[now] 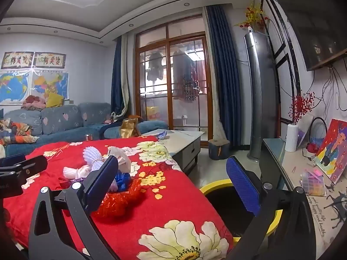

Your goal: Collect trash

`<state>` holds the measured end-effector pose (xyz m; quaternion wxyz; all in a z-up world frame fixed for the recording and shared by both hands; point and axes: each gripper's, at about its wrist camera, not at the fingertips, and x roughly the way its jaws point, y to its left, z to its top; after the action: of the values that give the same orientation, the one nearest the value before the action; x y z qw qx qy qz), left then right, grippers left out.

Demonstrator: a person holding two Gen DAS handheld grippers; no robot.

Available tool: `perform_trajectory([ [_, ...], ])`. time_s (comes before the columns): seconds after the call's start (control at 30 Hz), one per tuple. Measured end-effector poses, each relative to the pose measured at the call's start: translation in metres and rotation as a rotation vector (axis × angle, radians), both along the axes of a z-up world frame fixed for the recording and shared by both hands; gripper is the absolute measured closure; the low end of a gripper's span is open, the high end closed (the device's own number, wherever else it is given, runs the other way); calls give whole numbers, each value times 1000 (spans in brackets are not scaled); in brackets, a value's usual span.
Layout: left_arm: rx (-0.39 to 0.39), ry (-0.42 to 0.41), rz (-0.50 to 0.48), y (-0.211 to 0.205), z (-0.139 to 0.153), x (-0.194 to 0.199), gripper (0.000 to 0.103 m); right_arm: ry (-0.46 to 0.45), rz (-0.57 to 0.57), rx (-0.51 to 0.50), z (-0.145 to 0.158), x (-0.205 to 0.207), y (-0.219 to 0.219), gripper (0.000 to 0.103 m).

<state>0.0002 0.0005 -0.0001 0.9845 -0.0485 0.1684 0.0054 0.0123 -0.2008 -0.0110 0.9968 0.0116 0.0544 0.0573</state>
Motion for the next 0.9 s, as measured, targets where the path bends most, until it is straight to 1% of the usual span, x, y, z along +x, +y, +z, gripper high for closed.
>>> perform_trajectory([
  [0.57,-2,2,-5,1,-2,-1,11,-5,2,0,0,-1,2,6],
  [0.83,-1,5,-11,-11,5,-4,11,-3,3,-3,0,0,4,6],
  [0.9,-1,3,-11,-12,5,-4,11,-3,4,-3,1,-2,-1,6],
])
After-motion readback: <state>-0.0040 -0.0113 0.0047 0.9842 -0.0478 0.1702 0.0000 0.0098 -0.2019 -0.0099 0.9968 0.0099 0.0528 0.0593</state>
